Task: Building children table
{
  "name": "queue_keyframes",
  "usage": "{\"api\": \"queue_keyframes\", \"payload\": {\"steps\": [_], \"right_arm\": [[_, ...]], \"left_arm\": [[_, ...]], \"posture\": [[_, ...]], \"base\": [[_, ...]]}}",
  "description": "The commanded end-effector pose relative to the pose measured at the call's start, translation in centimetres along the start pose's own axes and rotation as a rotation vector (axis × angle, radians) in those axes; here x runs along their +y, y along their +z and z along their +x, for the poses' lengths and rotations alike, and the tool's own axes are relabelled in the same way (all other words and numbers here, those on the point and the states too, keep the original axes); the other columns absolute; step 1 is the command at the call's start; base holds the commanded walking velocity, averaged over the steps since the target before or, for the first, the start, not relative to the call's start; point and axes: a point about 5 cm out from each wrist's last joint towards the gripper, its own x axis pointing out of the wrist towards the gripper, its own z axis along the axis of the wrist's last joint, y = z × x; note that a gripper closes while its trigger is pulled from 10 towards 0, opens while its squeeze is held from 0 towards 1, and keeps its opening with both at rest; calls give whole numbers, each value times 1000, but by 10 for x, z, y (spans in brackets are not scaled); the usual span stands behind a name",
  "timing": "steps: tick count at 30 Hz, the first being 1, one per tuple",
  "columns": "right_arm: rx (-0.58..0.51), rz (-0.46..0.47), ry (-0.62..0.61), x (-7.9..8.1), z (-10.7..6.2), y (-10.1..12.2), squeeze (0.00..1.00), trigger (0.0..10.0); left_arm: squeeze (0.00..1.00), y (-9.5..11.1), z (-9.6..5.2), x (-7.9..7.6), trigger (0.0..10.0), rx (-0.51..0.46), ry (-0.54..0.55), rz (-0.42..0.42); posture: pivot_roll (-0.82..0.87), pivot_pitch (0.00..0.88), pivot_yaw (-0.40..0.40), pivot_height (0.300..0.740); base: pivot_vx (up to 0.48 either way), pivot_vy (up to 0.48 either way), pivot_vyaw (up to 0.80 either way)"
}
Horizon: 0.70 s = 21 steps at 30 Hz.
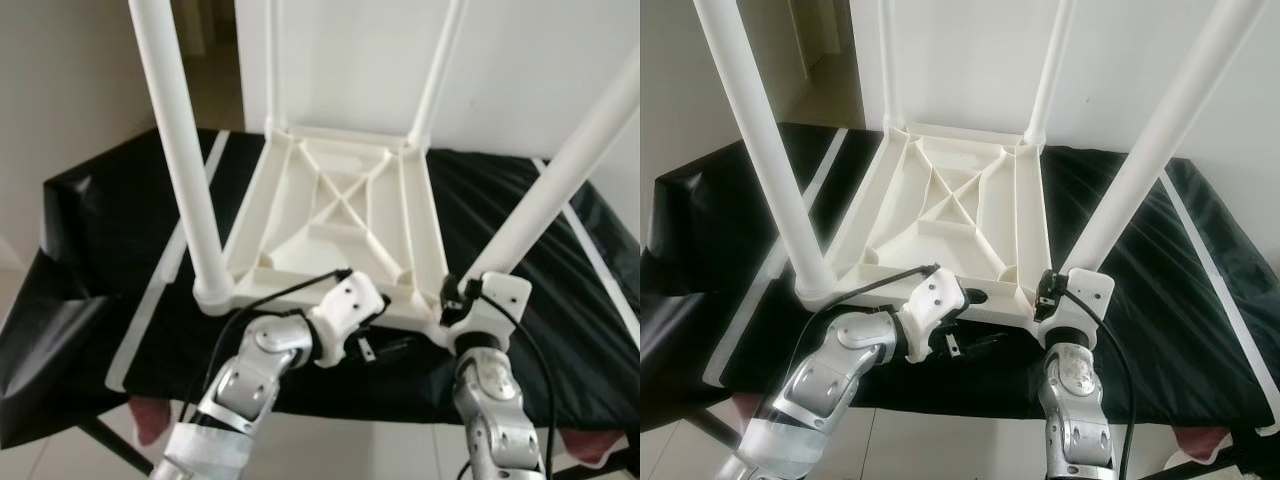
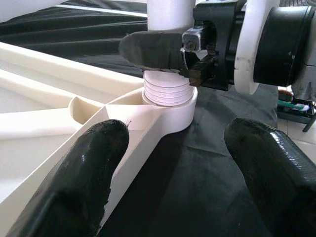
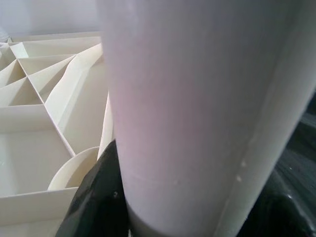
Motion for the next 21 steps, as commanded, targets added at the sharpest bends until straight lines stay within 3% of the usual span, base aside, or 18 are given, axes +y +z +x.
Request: {"api": "queue_keyframes", "payload": {"steps": [1,2,8,16,17,19,20,21], "right_arm": [[27,-3,3,-4,0,-4,784,10000],[21,-1,18,-3,0,-2,1000,10000],[12,1,32,-4,0,0,1000,10000],[-7,-9,196,-9,0,7,1000,10000],[0,-26,261,-13,2,7,0,10000],[2,-30,277,-15,3,8,0,10000],[0,-77,368,-19,6,8,0,10000],[0,-77,368,-19,6,8,0,10000]], "left_arm": [[0,-2,-1,1,10000,13,42,-2],[0,-3,-1,2,10000,15,43,-1],[0,-3,-1,3,10000,16,46,0],[0,-2,0,-2,10000,9,36,-5],[0,-2,0,-2,10000,9,34,-3],[0,-2,0,-2,10000,9,33,-2],[0,-2,1,-3,10000,9,25,-2],[0,-2,1,-3,10000,9,25,-2]], "posture": [[-19,0,-44,740],[-20,0,-42,740],[-19,0,-44,740],[-22,0,-45,740],[-24,0,-45,740],[-24,0,-45,740],[-30,0,-43,740],[-30,0,-43,740]], "base": [[0,0,0],[0,0,0],[0,0,0],[0,0,0],[0,0,0],[0,0,0],[0,0,0],[0,0,0]]}}
